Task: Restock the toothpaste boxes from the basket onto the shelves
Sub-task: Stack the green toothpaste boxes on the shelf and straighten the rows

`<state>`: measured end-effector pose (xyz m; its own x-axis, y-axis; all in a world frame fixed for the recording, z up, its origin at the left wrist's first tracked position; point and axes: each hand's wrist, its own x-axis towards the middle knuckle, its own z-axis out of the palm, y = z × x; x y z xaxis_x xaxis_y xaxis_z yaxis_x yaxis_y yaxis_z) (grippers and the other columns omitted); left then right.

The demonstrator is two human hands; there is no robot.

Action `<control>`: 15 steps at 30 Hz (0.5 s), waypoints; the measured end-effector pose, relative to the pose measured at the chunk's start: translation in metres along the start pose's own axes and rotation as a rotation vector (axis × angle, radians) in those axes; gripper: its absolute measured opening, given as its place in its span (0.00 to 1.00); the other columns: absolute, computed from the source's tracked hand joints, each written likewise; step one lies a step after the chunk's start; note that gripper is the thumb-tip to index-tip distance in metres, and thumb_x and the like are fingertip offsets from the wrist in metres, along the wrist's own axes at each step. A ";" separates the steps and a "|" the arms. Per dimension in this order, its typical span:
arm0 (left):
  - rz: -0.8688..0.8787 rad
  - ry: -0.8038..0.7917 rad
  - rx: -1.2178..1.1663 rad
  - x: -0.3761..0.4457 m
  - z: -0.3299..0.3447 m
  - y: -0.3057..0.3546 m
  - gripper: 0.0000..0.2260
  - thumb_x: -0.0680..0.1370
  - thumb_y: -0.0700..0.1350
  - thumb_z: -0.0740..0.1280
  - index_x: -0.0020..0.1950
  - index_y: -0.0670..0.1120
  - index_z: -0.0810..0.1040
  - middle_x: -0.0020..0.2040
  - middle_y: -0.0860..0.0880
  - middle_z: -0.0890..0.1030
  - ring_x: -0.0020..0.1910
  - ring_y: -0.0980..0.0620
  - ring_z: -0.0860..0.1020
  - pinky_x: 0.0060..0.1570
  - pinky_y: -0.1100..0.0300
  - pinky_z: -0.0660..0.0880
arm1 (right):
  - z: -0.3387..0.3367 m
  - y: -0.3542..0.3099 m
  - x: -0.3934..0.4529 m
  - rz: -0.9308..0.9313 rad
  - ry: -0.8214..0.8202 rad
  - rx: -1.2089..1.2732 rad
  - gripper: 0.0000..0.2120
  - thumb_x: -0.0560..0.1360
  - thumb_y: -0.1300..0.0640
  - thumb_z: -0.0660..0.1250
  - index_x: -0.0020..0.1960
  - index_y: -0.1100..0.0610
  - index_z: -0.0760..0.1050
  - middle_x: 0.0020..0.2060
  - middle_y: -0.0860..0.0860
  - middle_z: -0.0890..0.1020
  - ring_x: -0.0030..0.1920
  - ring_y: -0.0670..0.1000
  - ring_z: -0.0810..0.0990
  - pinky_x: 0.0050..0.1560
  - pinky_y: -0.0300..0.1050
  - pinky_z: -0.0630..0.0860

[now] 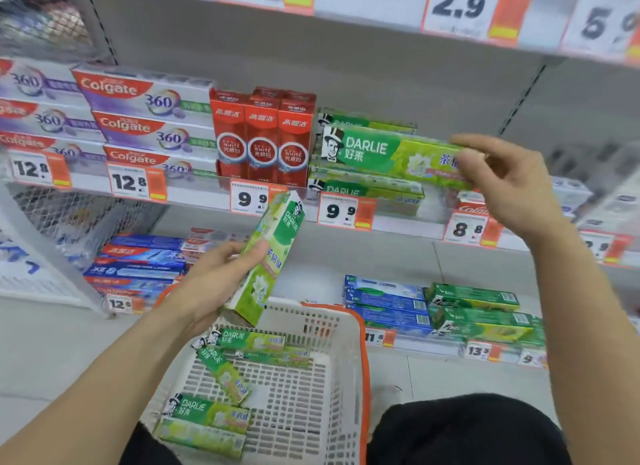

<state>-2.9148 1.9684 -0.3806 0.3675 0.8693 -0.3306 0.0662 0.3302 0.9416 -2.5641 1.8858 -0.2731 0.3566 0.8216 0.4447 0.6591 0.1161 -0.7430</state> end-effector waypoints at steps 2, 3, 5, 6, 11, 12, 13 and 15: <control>0.002 -0.003 0.036 0.007 0.005 0.000 0.29 0.64 0.59 0.74 0.58 0.42 0.81 0.50 0.42 0.86 0.47 0.43 0.85 0.47 0.51 0.81 | 0.009 0.015 0.030 -0.001 0.019 -0.038 0.10 0.81 0.56 0.66 0.61 0.53 0.80 0.37 0.52 0.79 0.36 0.36 0.77 0.44 0.34 0.75; 0.000 -0.009 0.040 0.010 0.007 0.001 0.27 0.65 0.58 0.74 0.58 0.42 0.81 0.50 0.43 0.86 0.47 0.43 0.85 0.51 0.49 0.81 | 0.015 0.024 0.044 0.015 0.005 -0.038 0.11 0.81 0.56 0.65 0.62 0.54 0.79 0.39 0.53 0.79 0.37 0.37 0.78 0.46 0.37 0.76; -0.002 -0.031 0.045 0.014 0.011 0.000 0.23 0.68 0.55 0.74 0.57 0.43 0.82 0.50 0.43 0.86 0.46 0.44 0.85 0.53 0.48 0.79 | 0.028 0.042 0.069 0.054 -0.056 -0.028 0.13 0.82 0.57 0.63 0.65 0.55 0.77 0.43 0.55 0.79 0.39 0.38 0.80 0.50 0.38 0.78; -0.009 -0.034 0.052 0.015 0.013 -0.001 0.21 0.69 0.54 0.73 0.56 0.43 0.83 0.49 0.43 0.87 0.45 0.45 0.84 0.53 0.48 0.79 | 0.034 0.050 0.079 0.071 -0.080 -0.030 0.13 0.82 0.57 0.62 0.65 0.56 0.76 0.44 0.54 0.78 0.39 0.38 0.80 0.51 0.36 0.77; -0.120 -0.064 -0.050 0.020 0.024 -0.003 0.17 0.72 0.50 0.75 0.55 0.40 0.82 0.40 0.43 0.85 0.31 0.48 0.82 0.32 0.57 0.79 | 0.058 0.068 0.116 0.101 -0.098 -0.039 0.15 0.83 0.58 0.62 0.67 0.63 0.73 0.55 0.53 0.79 0.44 0.38 0.82 0.53 0.37 0.78; -0.145 -0.064 -0.090 0.019 0.027 -0.003 0.17 0.73 0.49 0.75 0.55 0.39 0.81 0.38 0.44 0.84 0.28 0.49 0.81 0.28 0.59 0.78 | 0.060 0.070 0.119 0.114 -0.109 -0.046 0.16 0.82 0.58 0.65 0.67 0.63 0.73 0.56 0.53 0.79 0.48 0.41 0.82 0.53 0.37 0.77; -0.169 -0.063 -0.127 0.019 0.031 -0.003 0.18 0.73 0.49 0.75 0.56 0.38 0.81 0.38 0.43 0.84 0.28 0.49 0.81 0.27 0.58 0.78 | 0.062 0.071 0.121 0.127 -0.127 -0.068 0.18 0.79 0.58 0.69 0.67 0.63 0.74 0.57 0.52 0.78 0.51 0.44 0.82 0.54 0.35 0.76; -0.196 -0.085 -0.191 0.021 0.038 -0.005 0.23 0.72 0.49 0.76 0.60 0.36 0.79 0.43 0.41 0.83 0.34 0.46 0.82 0.33 0.55 0.80 | 0.068 0.076 0.120 0.139 -0.164 -0.184 0.21 0.74 0.56 0.75 0.65 0.59 0.76 0.61 0.51 0.78 0.58 0.48 0.78 0.55 0.31 0.70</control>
<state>-2.8722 1.9711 -0.3896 0.4423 0.7508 -0.4906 -0.0294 0.5589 0.8287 -2.5160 2.0311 -0.3098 0.3504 0.9035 0.2467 0.7259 -0.0955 -0.6811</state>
